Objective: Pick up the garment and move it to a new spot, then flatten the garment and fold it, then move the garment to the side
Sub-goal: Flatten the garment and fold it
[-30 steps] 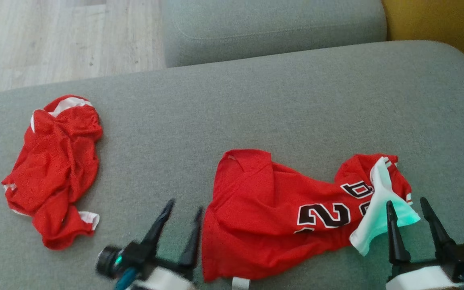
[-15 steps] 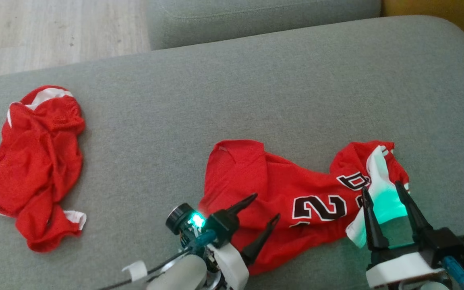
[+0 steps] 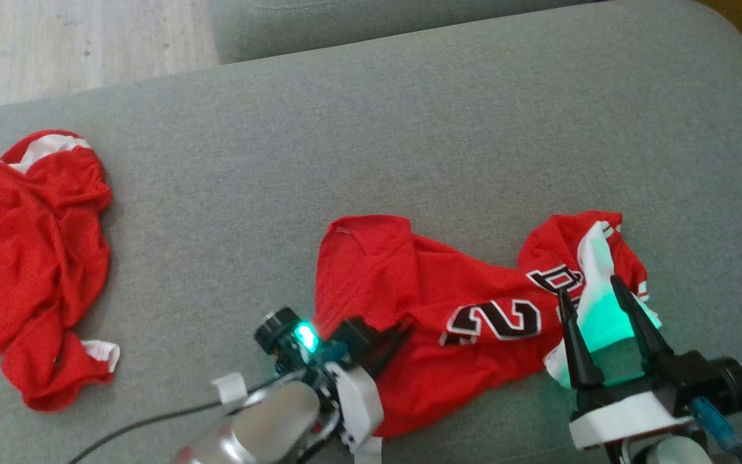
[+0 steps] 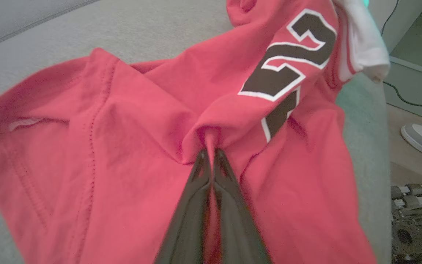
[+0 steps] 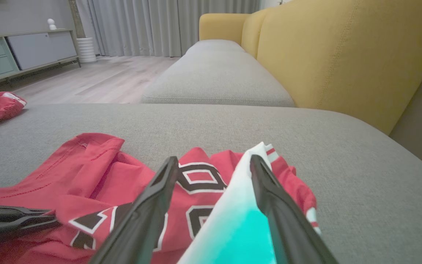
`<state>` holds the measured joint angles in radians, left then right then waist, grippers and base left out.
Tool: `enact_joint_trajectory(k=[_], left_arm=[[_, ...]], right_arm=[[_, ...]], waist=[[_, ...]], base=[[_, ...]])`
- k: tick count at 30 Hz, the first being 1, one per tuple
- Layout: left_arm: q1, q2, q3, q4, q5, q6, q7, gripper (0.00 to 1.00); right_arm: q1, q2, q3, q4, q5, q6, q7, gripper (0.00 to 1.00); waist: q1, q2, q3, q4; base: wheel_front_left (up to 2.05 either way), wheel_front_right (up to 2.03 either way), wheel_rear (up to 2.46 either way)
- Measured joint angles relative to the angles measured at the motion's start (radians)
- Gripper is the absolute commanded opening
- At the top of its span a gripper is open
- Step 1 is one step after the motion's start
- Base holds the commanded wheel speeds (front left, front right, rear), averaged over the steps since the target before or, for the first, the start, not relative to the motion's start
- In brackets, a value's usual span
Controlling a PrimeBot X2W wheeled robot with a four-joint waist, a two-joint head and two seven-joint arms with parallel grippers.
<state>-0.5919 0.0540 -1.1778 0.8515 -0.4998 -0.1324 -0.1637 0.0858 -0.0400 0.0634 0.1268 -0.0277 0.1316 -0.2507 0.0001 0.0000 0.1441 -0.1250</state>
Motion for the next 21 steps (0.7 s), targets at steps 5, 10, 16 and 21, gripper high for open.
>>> enact_joint_trajectory(k=[5,10,16,21], left_arm=[[-0.052,-0.005,0.072,0.087,-0.064,0.033,-0.054,0.0],[-0.142,0.002,0.184,0.146,-0.097,0.122,-0.084,0.0],[-0.185,0.048,0.287,0.195,-0.11,0.209,-0.086,0.0],[-0.187,0.079,0.37,0.231,-0.128,0.277,-0.086,0.0]], right_arm=[[-0.022,0.0,0.009,0.0,0.0,0.0,0.0,1.0],[-0.027,0.0,0.006,0.0,0.002,0.0,0.0,1.0],[-0.035,0.0,0.005,0.002,0.001,0.0,0.0,1.0],[-0.037,0.0,0.005,0.01,0.0,0.0,0.0,1.0]], waist=[[0.0,0.0,0.016,-0.013],[0.0,0.0,0.027,-0.015],[0.0,0.0,0.03,-0.023],[0.0,0.0,0.032,-0.035]], base=[[0.0,0.0,0.0],[0.0,0.0,0.0],[0.0,0.0,0.0],[0.0,0.0,0.0]])
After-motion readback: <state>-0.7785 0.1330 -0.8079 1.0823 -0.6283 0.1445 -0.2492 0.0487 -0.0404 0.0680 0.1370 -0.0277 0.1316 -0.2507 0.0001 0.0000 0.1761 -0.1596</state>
